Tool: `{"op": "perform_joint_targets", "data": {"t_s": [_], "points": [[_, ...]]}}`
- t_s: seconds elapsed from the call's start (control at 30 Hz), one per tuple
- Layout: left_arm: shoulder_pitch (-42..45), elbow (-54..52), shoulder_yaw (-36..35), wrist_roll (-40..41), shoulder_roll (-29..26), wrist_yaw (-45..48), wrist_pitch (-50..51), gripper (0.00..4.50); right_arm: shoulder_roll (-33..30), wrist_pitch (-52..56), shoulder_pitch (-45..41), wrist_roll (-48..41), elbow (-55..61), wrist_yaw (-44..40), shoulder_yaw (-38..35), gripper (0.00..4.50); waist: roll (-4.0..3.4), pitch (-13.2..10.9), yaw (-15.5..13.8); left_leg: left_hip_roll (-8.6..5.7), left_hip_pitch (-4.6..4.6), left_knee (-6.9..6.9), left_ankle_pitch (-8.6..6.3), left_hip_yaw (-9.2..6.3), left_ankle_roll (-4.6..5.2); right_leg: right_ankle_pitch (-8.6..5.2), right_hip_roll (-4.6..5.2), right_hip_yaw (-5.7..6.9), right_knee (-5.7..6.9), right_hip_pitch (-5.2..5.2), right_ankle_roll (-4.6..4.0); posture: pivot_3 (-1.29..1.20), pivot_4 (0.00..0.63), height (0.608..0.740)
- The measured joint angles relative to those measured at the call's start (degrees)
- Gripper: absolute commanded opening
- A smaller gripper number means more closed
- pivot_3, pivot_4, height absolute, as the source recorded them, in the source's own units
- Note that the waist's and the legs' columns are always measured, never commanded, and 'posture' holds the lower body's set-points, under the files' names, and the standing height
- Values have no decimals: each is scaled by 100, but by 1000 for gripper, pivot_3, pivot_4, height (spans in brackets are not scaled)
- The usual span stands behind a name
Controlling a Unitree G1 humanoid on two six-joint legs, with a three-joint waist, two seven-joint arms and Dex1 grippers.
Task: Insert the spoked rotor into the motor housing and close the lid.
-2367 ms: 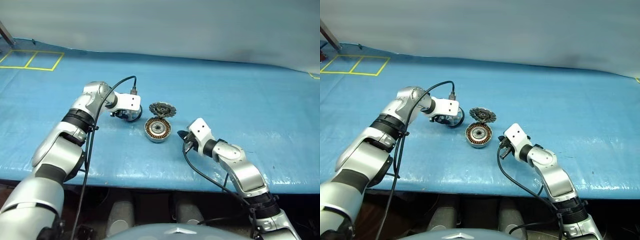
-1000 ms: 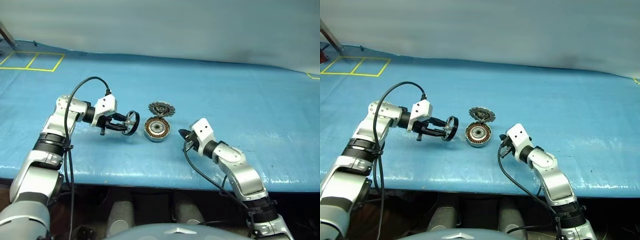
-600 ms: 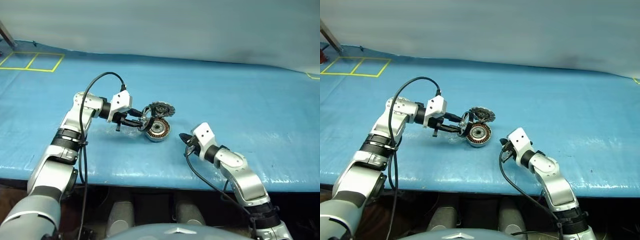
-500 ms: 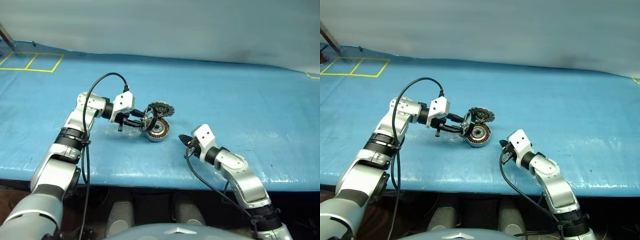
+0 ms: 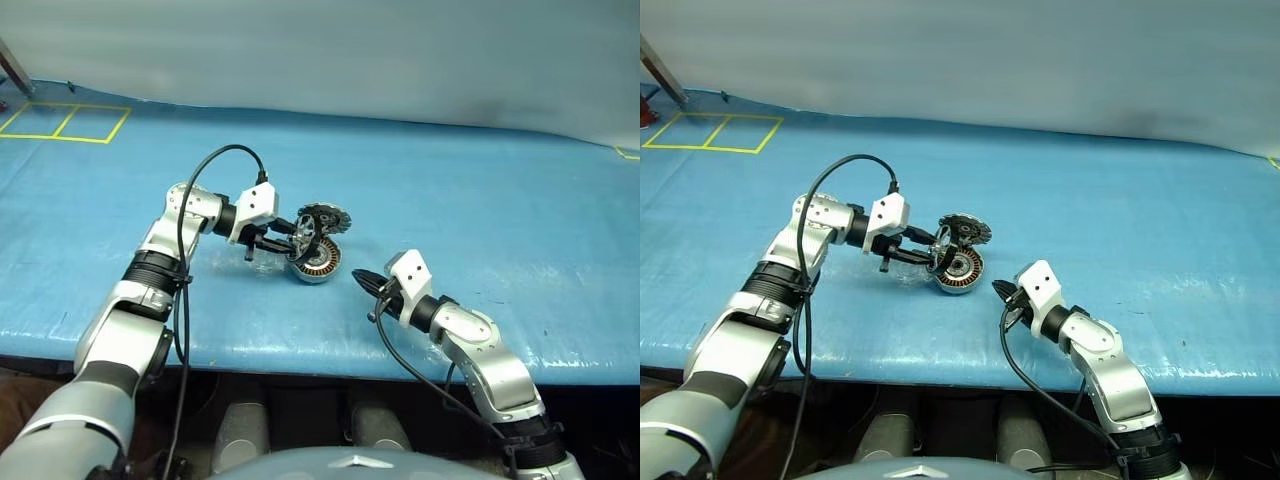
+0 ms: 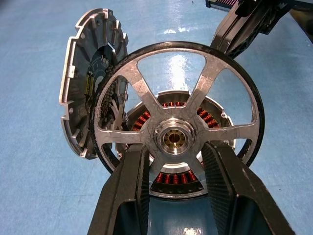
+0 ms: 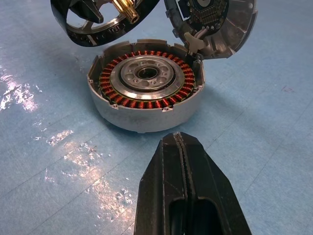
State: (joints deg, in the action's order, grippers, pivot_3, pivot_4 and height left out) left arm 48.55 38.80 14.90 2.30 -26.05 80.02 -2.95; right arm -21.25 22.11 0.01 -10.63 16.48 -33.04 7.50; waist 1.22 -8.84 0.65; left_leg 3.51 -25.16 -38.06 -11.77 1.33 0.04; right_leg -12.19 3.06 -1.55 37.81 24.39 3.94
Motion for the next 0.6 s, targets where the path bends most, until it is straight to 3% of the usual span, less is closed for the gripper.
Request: {"op": "perform_joint_targets", "data": {"t_s": [0.6], "points": [[207, 608, 137, -341, 207, -126, -337, 1320, -18, -25, 99, 1, 16, 15, 67, 0, 0, 0, 1, 0, 0, 0, 0, 0, 0, -1, 0, 0, -1, 0, 1, 0, 150, 740]]}}
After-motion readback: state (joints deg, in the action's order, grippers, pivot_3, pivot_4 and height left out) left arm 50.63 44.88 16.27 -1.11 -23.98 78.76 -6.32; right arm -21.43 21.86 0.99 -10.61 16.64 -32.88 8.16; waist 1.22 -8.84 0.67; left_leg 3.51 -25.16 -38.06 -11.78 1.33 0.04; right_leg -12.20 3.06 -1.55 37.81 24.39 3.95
